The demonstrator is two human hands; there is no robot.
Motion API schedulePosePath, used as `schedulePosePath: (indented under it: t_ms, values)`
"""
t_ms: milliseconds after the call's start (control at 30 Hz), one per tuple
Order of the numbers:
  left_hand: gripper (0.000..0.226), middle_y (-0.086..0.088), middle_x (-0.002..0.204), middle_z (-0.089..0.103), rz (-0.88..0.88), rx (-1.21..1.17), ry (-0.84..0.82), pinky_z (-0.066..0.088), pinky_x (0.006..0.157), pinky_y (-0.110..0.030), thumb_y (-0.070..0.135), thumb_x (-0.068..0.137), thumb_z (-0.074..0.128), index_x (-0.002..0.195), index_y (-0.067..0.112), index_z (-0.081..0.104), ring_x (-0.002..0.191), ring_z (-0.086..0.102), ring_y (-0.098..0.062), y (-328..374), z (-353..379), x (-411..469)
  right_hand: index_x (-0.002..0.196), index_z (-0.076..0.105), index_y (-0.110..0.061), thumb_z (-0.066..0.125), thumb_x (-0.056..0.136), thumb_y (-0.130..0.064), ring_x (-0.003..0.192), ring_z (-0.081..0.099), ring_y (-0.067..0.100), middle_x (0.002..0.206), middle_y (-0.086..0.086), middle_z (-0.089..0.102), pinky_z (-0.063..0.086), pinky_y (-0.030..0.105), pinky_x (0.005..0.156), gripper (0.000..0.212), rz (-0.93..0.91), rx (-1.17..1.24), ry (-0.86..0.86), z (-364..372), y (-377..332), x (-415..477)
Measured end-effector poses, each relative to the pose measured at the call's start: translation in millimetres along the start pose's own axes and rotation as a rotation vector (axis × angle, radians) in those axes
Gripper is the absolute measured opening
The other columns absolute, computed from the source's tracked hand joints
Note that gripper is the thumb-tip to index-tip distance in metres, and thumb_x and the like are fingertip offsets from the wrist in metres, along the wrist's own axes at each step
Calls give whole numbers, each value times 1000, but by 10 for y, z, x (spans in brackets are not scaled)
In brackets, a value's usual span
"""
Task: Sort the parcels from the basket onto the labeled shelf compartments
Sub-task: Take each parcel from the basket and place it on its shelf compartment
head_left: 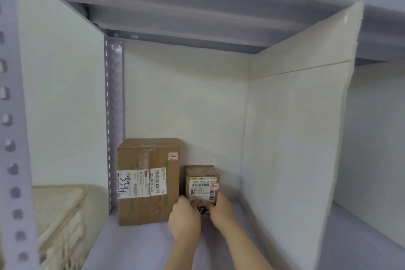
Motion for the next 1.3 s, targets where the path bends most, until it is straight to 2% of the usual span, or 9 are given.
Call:
schedulePosePath:
  t_ms: [100,400,467,533,633,700,800,967,1300]
  values:
    - [24,-15,116,63,-20,-145,-55,46,77,-35,24,98,49,112,4,49,107,60,-35,1,20,-70,130,56,-16,62,91,-8,117,58,12,123,-4,66,44,21,95,40,16,38,-107,30,-27,-11]
    - [36,-15,121,62,-28,-187,-106,48,83,-34,8,92,46,128,5,49,110,59,-33,-143,-25,-318,127,39,-2,62,93,-5,106,51,10,115,1,55,40,18,86,41,157,123,-68,-8,11,-138]
    - [37,-13,119,64,-9,-154,-120,48,80,-33,7,91,46,128,6,50,108,60,-32,-146,-51,-324,130,36,-1,64,91,-4,105,54,10,118,1,58,42,16,84,48,165,113,-50,-29,14,-131]
    - [36,-12,119,64,4,-116,-151,47,78,-31,7,93,45,128,8,50,106,60,-31,-127,-91,-347,143,25,2,66,90,-6,115,58,17,130,8,60,47,27,95,69,207,77,-70,-35,3,-166]
    - [32,-9,124,60,32,2,-198,47,81,-29,15,98,43,130,12,48,110,59,-27,-12,-258,-406,153,5,-1,67,90,-13,131,49,25,145,13,48,41,29,103,89,291,-77,-185,-132,-118,-289]
    - [39,-10,135,54,86,177,-242,43,98,-33,23,102,36,138,9,40,123,51,-27,132,-407,-399,155,-1,-3,68,90,-27,140,38,28,154,14,36,37,32,108,97,293,-213,-234,-285,-275,-325]
    - [54,-8,158,24,225,576,-316,11,120,-44,33,105,21,154,12,14,148,13,-24,422,-662,-391,154,1,-3,63,92,-41,148,18,32,161,18,18,27,42,116,97,300,-409,-346,-520,-530,-381]
    - [65,-10,162,-5,441,889,-397,-7,119,-51,48,102,20,155,15,1,148,-17,-24,888,-1200,-615,155,0,-5,43,100,-47,150,-2,38,163,16,-1,14,50,119,81,257,-643,-571,-926,-1225,-707]
    - [79,-8,155,-31,287,1048,-705,-17,116,-50,64,95,9,152,17,-19,142,-31,-26,1594,-2515,-1593,156,-12,-22,17,99,-62,149,-16,31,163,4,-18,-5,52,120,76,356,-862,-930,-1845,-2559,-1738]
Point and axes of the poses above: each hand's wrist, its own x-axis towards the middle knuckle, its own z-axis out of the palm, y = z × x, the point moved 8 cm from there along x, towards the middle knuckle
